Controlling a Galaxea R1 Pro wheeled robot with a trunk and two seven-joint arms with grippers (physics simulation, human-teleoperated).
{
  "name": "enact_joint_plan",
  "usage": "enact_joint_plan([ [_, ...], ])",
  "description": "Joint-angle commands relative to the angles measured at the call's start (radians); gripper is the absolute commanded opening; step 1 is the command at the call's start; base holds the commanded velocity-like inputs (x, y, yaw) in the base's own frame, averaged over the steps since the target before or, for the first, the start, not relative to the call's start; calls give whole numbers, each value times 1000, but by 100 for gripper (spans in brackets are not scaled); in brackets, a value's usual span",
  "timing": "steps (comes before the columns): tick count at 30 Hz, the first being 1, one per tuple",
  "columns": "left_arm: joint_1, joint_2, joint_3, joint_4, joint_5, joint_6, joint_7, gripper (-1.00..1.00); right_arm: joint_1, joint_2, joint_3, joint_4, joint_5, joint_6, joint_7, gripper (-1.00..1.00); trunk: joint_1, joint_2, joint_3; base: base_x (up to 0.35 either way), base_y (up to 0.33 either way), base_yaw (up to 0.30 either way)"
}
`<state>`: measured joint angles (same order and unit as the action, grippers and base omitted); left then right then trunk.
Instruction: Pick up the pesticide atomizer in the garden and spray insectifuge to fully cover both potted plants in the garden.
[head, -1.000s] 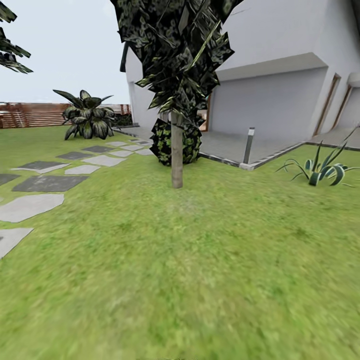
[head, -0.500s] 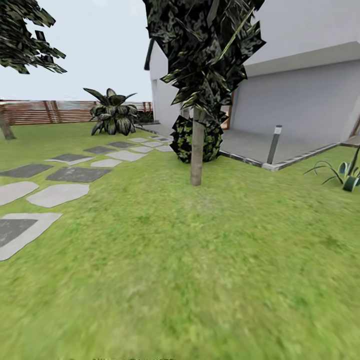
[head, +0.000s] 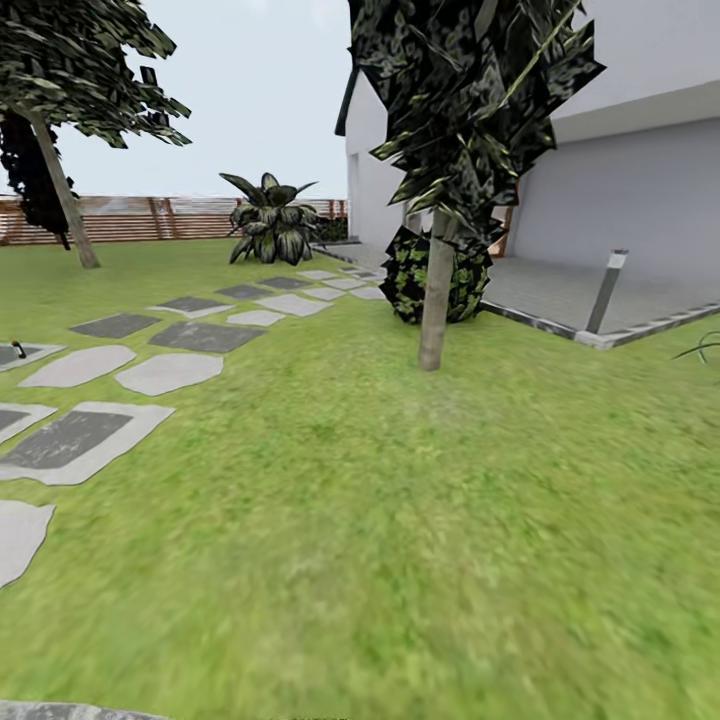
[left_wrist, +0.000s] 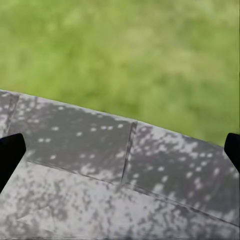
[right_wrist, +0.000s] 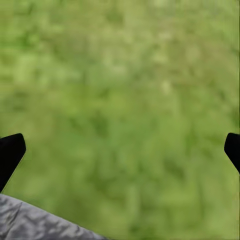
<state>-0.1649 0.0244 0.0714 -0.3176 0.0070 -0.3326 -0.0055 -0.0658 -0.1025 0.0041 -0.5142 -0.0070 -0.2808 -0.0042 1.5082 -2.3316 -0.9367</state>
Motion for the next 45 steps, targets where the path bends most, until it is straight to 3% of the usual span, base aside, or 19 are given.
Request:
enact_joint_plan([
  [1,-1,0,2,1,1,-3,-1,100,0,0,0,0,-1,-3,0,100,0,0,-2,0,0,268],
  [5,-1,0,6,1,1,-4,-1,100,0,0,0,0,-1,-3,0,100,0,0,-5,0,0,268],
  [13,-1,-1,58,0,0,-5,-2,100,0,0,1,-1,-1,-3,0,100,0,0,-10,0,0,208],
  [18,-19,-11,57,-11,-4,-4,-2,100,0,1,-1,-3,-3,-4,0,100,0,0,-10,0,0,20],
  [27,-117,-1,59,-8,-3,-3,-2,100,0,2,-3,-77,-5,-36,1,100,0,0,-10,142,145,2],
  [45,-125,-1,58,-8,-5,-5,-2,100,-3,-1,-3,-123,-1,-44,0,100,0,0,-10,295,162,0],
])
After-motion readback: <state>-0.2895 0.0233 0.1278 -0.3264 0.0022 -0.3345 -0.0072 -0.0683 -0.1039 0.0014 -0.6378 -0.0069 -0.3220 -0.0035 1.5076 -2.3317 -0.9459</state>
